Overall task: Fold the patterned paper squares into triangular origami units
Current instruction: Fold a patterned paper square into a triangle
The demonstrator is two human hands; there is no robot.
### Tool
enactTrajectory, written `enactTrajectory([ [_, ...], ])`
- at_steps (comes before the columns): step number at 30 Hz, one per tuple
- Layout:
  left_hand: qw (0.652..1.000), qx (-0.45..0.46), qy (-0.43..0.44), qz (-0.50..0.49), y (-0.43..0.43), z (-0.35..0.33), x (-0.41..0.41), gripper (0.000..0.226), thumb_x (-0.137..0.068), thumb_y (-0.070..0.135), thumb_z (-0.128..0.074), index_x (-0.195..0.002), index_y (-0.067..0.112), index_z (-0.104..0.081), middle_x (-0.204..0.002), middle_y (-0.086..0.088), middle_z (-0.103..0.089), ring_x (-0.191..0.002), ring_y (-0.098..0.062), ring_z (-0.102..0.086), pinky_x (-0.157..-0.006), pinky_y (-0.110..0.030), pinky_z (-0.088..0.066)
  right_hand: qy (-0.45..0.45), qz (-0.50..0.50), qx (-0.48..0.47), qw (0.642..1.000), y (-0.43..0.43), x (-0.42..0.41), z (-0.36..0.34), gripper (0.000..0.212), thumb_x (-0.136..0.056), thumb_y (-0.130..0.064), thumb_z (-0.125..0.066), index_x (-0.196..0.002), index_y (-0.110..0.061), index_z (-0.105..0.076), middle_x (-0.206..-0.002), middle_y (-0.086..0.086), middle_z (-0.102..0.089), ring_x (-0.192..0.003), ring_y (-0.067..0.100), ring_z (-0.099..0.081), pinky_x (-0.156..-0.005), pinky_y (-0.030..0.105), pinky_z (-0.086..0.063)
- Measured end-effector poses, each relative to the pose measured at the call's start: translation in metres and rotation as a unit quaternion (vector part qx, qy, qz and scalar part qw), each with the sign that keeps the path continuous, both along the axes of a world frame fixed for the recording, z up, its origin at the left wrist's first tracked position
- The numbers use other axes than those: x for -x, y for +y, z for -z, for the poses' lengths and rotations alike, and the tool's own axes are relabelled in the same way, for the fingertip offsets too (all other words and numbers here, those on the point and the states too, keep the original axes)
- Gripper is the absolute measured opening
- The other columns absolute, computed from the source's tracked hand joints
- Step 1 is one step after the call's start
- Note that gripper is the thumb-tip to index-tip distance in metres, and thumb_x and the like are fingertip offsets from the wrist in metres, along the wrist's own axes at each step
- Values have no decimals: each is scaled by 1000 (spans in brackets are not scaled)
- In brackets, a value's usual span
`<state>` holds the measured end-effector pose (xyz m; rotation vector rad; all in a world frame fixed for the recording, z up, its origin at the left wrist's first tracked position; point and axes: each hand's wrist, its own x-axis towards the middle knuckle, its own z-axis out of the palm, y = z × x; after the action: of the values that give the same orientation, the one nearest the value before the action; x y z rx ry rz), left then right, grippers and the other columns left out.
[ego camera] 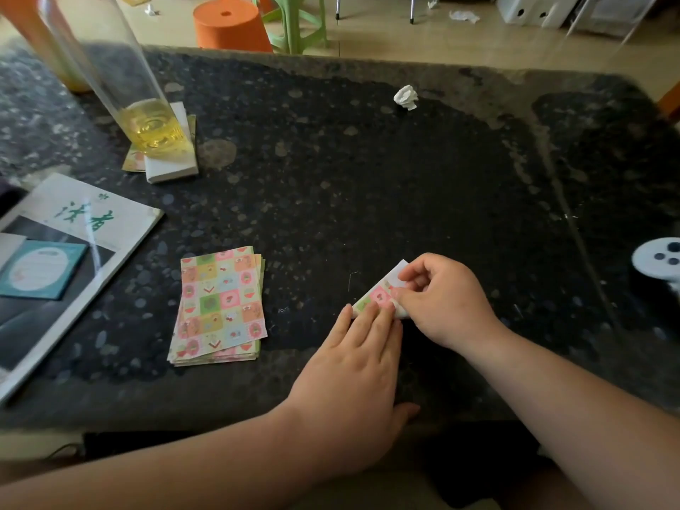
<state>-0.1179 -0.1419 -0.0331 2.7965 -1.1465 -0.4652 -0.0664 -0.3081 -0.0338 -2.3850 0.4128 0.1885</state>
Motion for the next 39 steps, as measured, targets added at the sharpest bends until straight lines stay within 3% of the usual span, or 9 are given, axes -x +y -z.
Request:
enactTrajectory([
  [6,999,28,18,-5,-3,-1,5,88,-102,63,-30,-161,9,6,-165,-16,23,-150,-29,30,-112,-40,26,9,-5,1,1000,0,-2,0,20,-90,-18,-76,-91,-31,-61,-87,-14,-63,-78,2,-60,-61,16,-42],
  [9,999,44,8,-9,-2,5,6,86,-101,63,-36,-162,11,-4,-167,-20,13,-153,-34,20,-123,-53,12,7,-7,3,1000,0,-1,1,19,-91,-18,-75,-93,-31,-62,-88,-14,-63,-79,2,-60,-62,16,-42],
  [13,999,53,-5,-12,-4,8,8,85,-99,62,-41,-161,12,-13,-167,-26,4,-155,-41,9,-122,-64,-1,-1,-5,6,1000,1,-1,1,17,-91,-18,-75,-94,-30,-63,-87,-15,-62,-77,1,-59,-60,14,-39],
  [23,999,52,-12,-4,-4,8,7,82,-100,61,-37,-160,10,-16,-166,-28,2,-155,-42,8,-123,-60,7,-15,0,2,1000,3,1,2,15,-92,-20,-75,-94,-30,-64,-90,-17,-61,-80,0,-59,-61,14,-40],
  [31,998,56,-7,-16,-4,9,8,82,-99,61,-41,-160,11,-19,-165,-30,0,-154,-45,6,-122,-64,-6,-16,3,-4,1000,3,1,2,17,-91,-21,-76,-93,-31,-63,-89,-15,-63,-80,0,-60,-61,14,-40],
  [39,999,7,30,-14,-6,0,7,82,-102,62,-33,-161,15,-3,-164,-29,16,-151,-48,17,-124,-59,2,-11,8,0,1000,2,-2,4,16,-91,-17,-75,-92,-29,-65,-88,-12,-64,-78,2,-60,-60,16,-40],
])
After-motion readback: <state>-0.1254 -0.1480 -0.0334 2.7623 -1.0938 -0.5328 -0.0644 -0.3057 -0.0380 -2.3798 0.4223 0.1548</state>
